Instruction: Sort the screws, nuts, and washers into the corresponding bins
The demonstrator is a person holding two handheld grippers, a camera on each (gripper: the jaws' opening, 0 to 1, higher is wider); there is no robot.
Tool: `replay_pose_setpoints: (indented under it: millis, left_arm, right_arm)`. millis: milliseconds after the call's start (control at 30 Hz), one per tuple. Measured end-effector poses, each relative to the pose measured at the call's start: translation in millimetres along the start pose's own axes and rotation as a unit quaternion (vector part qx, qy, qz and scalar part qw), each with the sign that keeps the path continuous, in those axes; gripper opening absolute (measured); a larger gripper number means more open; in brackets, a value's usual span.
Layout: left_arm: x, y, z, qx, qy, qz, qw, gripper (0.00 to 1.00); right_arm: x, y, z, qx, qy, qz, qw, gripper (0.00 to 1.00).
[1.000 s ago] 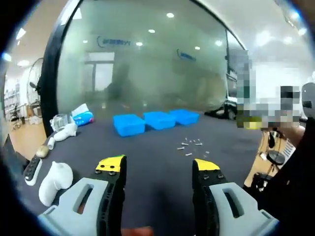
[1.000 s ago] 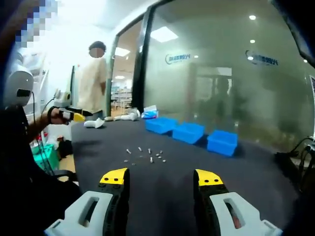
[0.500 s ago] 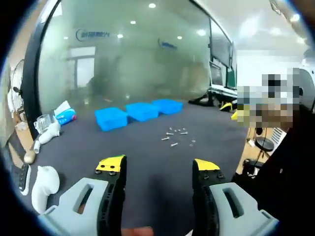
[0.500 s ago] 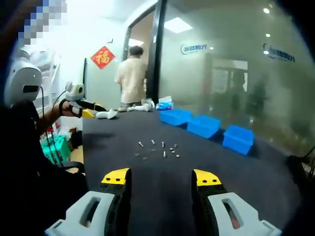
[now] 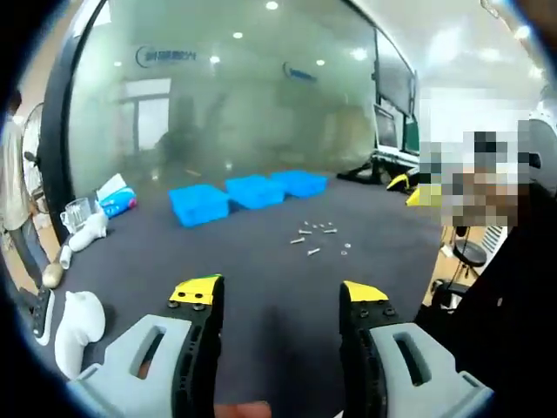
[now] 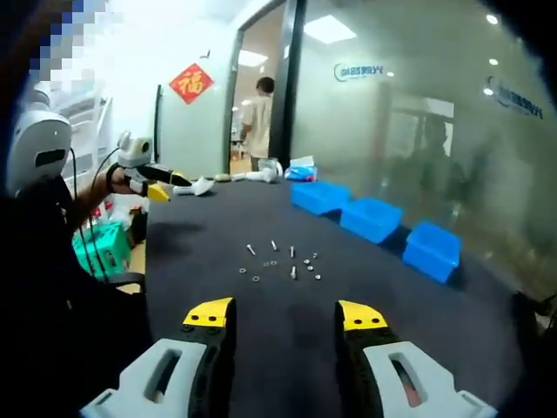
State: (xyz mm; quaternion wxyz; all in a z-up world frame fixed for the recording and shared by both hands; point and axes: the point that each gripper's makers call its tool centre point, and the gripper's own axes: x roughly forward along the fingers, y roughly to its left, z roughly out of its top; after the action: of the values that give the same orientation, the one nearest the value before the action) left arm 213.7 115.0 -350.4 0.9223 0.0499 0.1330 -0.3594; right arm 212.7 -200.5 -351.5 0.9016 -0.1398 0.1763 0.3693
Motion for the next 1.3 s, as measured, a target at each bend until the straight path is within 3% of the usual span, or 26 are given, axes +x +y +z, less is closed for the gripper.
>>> replay_pose_setpoints:
  millis: [367,567,833,1300]
  left_arm:
    - [0.0,1.1,-3.8,0.002,0.003,-0.003,1.0000,0.51]
    - [0.0,0.6,-7.7,0.002,0.008,0.001,1.0000,0.51]
    - [0.1,-3.0,-12.2,0.007,0.014,-0.003,0.9999,0.51]
    - [-0.6,-3.6,-10.2,0.010,0.012,0.003,0.9999,0.51]
  right_arm:
    - [46.5,3.2,14.5,-0.042,0.071,0.058,0.9949,0.35]
    - [72.4,3.1,12.2,-0.065,0.130,0.087,0.9856,0.33]
    - [103.8,6.8,13.4,-0.084,0.174,0.118,0.9740,0.30]
    - [129.5,9.9,-5.3,-0.108,0.246,0.147,0.9519,0.22]
